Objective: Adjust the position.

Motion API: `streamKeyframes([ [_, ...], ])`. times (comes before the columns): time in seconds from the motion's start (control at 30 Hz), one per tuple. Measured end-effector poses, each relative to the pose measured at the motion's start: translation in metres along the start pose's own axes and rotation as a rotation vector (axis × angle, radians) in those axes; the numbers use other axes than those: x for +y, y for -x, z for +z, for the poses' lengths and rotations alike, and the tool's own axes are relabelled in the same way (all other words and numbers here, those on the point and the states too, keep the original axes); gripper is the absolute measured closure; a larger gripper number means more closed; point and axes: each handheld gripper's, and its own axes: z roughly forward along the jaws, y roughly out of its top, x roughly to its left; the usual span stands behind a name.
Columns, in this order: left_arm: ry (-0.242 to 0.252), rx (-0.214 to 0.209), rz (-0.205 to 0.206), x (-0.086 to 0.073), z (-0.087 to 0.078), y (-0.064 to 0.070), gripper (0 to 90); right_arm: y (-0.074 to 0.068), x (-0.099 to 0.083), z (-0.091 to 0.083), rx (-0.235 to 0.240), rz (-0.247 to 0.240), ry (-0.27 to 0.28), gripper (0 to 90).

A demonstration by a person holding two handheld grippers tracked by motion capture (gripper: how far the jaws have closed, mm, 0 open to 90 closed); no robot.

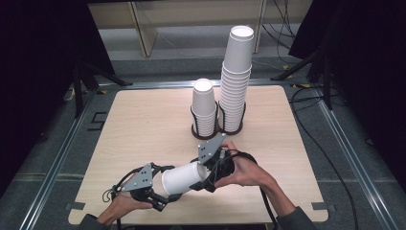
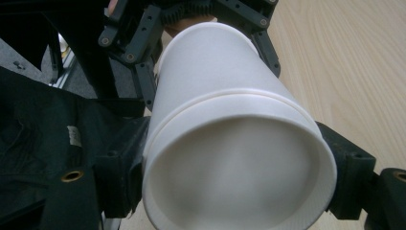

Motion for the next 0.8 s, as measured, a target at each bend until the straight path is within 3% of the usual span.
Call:
streamKeyframes([
  [0.03,0.029,-0.009,-0.019,0.000,0.000,-0.002,8.9,0.000,0.000,0.000,-0.001,-0.002,0.003,25.1],
  [0.1,0.025,-0.010,-0.026,0.001,-0.002,-0.002,7.8,0.000,0.000,0.000,0.000,-0.004,0.011,25.1],
  [0.13,0.065,-0.008,-0.044,0.000,-0.002,-0.003,7.5,-0.001,0.000,-0.002,-0.001,0.004,0.019,25.2],
  [0.23,0.072,-0.002,-0.055,0.001,-0.004,-0.003,7.2,0.000,0.001,-0.003,0.001,-0.002,0.035,25.3],
  [0.27,0.104,-0.011,-0.067,0.000,-0.003,-0.003,7.1,0.001,0.000,-0.004,-0.004,-0.008,0.039,25.3],
  [0.37,0.105,-0.001,-0.078,0.001,-0.005,-0.003,7.1,0.001,0.000,-0.006,0.002,0.003,0.054,25.3],
  [0.5,0.170,0.007,-0.105,0.002,-0.006,-0.004,7.2,0.004,-0.001,-0.013,0.004,0.012,0.110,25.4],
  [0.53,0.150,0.020,-0.110,0.003,-0.007,-0.004,7.3,0.005,-0.002,-0.015,-0.001,0.016,0.123,25.4],
  [0.6,0.151,0.024,-0.111,0.003,-0.008,-0.004,7.3,0.006,-0.003,-0.018,-0.012,0.010,0.133,25.4],
  [0.63,0.154,0.026,-0.109,0.003,-0.008,-0.004,9.6,0.008,-0.004,-0.023,-0.010,0.033,0.160,25.4],
  [0.7,0.159,0.033,-0.109,0.003,-0.008,-0.004,15.4,0.011,-0.005,-0.029,-0.022,0.030,0.200,25.4],
  [0.8,0.166,0.038,-0.111,0.003,-0.007,-0.004,14.5,0.012,-0.006,-0.034,-0.015,0.046,0.240,25.3],
])
